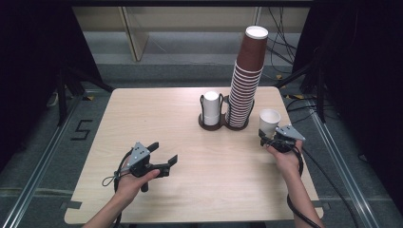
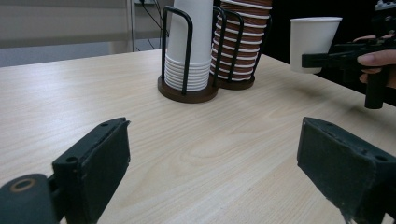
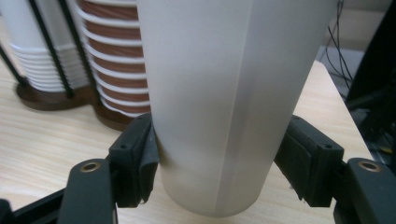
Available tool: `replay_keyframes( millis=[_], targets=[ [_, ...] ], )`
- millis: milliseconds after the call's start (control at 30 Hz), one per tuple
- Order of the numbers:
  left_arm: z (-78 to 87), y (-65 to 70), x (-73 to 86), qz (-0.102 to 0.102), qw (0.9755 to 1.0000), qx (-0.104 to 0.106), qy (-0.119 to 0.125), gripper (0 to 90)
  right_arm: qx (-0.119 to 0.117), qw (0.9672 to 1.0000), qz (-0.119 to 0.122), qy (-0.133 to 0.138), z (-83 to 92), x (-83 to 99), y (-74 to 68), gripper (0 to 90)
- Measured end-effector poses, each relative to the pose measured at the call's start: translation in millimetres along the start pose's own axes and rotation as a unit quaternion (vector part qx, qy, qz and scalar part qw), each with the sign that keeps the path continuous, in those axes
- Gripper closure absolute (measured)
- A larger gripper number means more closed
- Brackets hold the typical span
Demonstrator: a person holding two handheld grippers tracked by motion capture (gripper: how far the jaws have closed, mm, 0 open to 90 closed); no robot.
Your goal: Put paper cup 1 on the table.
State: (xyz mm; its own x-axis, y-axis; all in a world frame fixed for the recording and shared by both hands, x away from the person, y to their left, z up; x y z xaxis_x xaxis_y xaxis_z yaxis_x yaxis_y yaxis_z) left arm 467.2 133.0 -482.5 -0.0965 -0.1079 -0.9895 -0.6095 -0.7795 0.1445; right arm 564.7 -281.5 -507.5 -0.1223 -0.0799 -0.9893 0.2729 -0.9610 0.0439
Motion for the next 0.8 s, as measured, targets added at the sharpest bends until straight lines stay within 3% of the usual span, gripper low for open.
replay_keyframes(
  millis=[67,100,133,200,300,333,467,633,767,800],
  targets=[
    [0.0,0.9,0.5,0.001,1.0000,0.002,-0.001,9.2,0.007,0.9998,-0.010,-0.013,-2.1,1.9,-0.1,33.7],
    [0.0,1.3,0.7,0.001,1.0000,0.003,-0.002,9.2,0.005,0.9998,0.000,-0.021,-5.2,3.8,3.2,33.7],
    [0.1,1.5,1.0,-0.001,1.0000,0.004,-0.003,9.3,0.014,0.9995,-0.010,-0.026,-5.5,4.7,1.7,33.7],
    [0.0,2.3,1.0,-0.002,1.0000,0.005,-0.003,9.2,0.010,0.9994,0.007,-0.033,-8.4,6.7,4.9,33.7],
    [-0.1,2.5,0.9,-0.001,1.0000,0.005,-0.002,9.2,0.019,0.9987,0.010,-0.047,-11.0,10.1,7.3,33.6],
    [-0.1,2.5,1.0,0.000,1.0000,0.005,-0.003,9.2,0.023,0.9983,0.000,-0.053,-10.5,11.0,5.5,33.7],
    [-0.8,2.9,1.9,0.003,1.0000,0.005,-0.004,9.2,0.023,0.9976,0.016,-0.064,-13.4,15.2,9.3,33.5],
    [-1.4,4.1,2.9,0.002,1.0000,0.008,-0.005,9.2,0.027,0.9967,0.013,-0.075,-14.1,19.1,10.4,33.4],
    [-1.6,5.5,3.3,0.003,0.9999,0.009,-0.008,9.2,0.016,0.9963,0.010,-0.084,-13.5,19.5,8.0,33.2],
    [-1.7,5.8,3.3,0.003,0.9999,0.010,-0.008,9.3,0.022,0.9959,0.020,-0.086,-14.0,20.1,9.6,33.2]
  ],
)
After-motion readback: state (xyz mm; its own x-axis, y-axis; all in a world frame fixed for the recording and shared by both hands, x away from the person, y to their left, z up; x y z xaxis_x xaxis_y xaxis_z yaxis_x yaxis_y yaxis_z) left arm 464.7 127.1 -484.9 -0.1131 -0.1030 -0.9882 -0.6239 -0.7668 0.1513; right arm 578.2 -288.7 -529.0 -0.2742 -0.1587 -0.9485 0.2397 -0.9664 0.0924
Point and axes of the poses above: each handheld gripper's, and its own axes: z roughly backward along the jaws, x roughly out of its underside, y roughly to its right, the point moved 5 cm from there along -z, roughly forward along the jaws, and after that the axes turned 14 degrees about y, right-handed, at the moved point
